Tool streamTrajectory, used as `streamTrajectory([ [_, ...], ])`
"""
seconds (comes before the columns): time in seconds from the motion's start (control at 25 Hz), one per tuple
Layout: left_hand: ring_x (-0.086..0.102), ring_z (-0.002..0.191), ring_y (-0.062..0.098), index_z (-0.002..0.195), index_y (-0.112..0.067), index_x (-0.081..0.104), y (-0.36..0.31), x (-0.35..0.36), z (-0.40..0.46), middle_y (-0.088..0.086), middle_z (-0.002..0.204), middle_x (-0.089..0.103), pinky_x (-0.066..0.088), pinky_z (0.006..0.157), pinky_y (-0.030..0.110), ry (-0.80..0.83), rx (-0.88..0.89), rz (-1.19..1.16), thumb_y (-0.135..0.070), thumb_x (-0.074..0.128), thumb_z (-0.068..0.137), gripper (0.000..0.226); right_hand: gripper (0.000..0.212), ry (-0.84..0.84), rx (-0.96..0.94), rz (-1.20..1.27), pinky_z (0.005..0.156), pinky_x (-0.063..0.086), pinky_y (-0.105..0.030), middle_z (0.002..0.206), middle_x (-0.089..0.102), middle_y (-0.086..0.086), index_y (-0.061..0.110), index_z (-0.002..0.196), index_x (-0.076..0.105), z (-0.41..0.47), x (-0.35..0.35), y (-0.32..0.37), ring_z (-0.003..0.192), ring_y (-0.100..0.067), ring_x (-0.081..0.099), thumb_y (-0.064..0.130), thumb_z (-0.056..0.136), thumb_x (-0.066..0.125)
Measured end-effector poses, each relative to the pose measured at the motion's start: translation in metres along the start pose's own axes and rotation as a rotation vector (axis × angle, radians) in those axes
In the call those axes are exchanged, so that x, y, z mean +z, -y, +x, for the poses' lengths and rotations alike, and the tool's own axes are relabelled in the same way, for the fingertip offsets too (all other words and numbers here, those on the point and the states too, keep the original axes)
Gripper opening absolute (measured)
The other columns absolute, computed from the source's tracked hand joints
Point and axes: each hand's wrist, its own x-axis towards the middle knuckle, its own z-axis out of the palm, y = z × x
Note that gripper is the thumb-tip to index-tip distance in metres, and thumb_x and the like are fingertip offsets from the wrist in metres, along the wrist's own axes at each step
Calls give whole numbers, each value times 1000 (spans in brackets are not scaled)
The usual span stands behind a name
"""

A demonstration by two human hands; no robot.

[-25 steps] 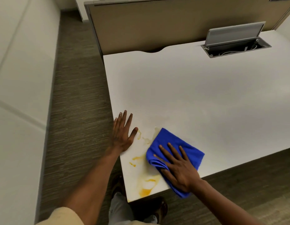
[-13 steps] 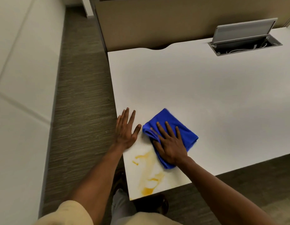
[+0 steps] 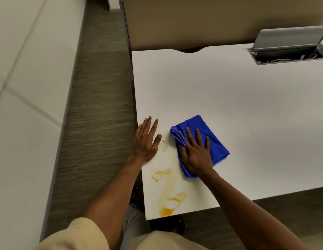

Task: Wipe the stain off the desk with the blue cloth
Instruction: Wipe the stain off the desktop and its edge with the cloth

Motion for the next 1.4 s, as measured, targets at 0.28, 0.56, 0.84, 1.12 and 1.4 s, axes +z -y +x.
streamTrajectory([
  [0.28,9,159,26,162,-18,23,3,2,1,11,171,14,8,128,46,6,6,18,-42,35,103,65,60,66,-445,-87,128,-6,-52,176,1,15,40,166,6,-85,19,-39,163,-22,-4,57,110,17],
  [0.56,7,159,25,162,-17,23,4,4,-1,10,171,14,6,129,44,-4,15,6,-43,37,103,66,62,15,43,-18,129,-10,-53,172,-18,15,44,161,-14,-48,-1,-31,161,-22,-18,61,103,3],
  [0.84,5,159,26,162,-16,22,3,3,-2,12,171,12,4,129,44,2,15,30,-36,46,107,63,61,39,-193,-45,127,-8,-52,176,-6,13,42,166,0,-128,28,-16,163,-21,-10,61,109,9],
  [1.12,4,159,25,163,-16,21,2,3,-2,11,171,11,3,129,43,-3,16,12,-35,46,108,63,61,-18,197,6,129,-11,-55,172,-19,13,45,160,-16,-81,11,-29,161,-23,-18,59,106,7],
  [1.4,8,159,27,162,-14,24,1,5,-3,13,170,14,5,129,44,-14,22,56,-44,36,102,68,61,15,-172,-68,127,-7,-53,176,-8,12,43,165,-1,-130,34,-21,163,-25,-5,60,109,11],
])
